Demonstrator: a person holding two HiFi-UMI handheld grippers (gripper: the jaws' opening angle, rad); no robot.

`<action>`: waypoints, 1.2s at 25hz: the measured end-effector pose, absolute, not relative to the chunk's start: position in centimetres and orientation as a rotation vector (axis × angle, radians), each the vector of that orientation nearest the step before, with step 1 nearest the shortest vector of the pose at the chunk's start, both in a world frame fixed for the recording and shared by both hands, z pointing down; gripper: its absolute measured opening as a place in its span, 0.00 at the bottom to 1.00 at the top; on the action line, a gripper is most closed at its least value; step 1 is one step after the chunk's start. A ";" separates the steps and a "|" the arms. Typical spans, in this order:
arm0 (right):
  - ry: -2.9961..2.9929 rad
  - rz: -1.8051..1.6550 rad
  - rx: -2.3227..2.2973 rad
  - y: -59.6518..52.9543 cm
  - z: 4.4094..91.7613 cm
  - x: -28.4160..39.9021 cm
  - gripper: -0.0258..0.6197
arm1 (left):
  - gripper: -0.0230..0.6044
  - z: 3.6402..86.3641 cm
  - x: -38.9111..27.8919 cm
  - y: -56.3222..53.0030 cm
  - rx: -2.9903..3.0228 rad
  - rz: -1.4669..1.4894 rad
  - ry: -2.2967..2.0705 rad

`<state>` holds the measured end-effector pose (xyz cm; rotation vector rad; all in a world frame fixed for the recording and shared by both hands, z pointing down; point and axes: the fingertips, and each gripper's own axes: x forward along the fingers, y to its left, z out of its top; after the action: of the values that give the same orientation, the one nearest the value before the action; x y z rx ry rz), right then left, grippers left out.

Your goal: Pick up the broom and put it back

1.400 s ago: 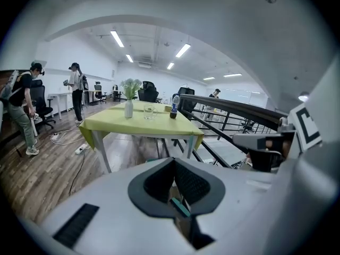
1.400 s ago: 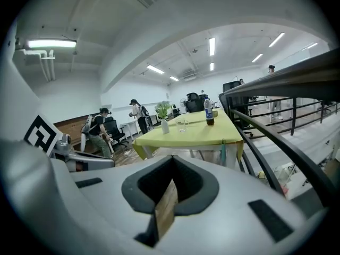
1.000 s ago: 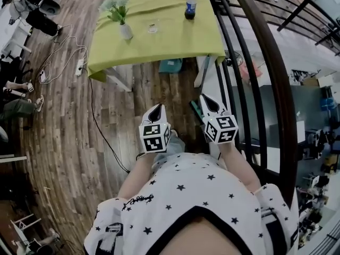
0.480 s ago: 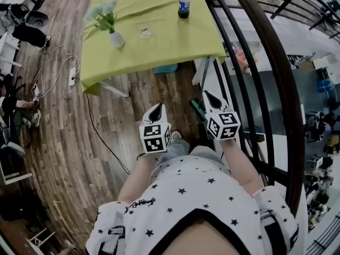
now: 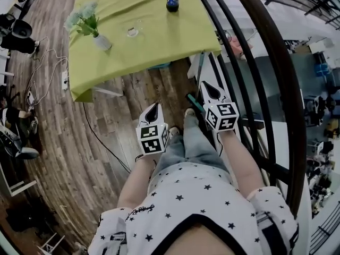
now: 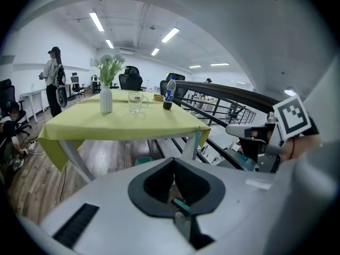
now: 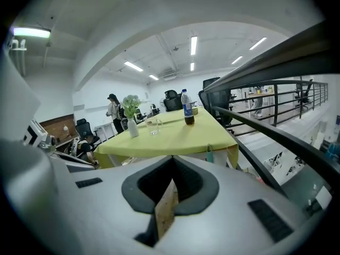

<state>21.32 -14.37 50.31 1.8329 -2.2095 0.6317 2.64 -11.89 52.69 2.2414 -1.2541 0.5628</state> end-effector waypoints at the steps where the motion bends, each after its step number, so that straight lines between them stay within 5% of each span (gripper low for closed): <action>1: -2.205 0.630 1.835 -14.7 50.6 21.7 0.03 | 0.05 52.8 2.9 -12.0 2.242 0.565 -1.251; 30: -2.062 0.702 1.803 -24.8 62.8 29.0 0.06 | 0.05 59.1 8.8 -17.9 2.197 0.660 -1.193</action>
<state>28.97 -24.84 62.76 1.8026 -2.0621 0.7017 8.78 -17.85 59.08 2.1969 -1.1934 0.6600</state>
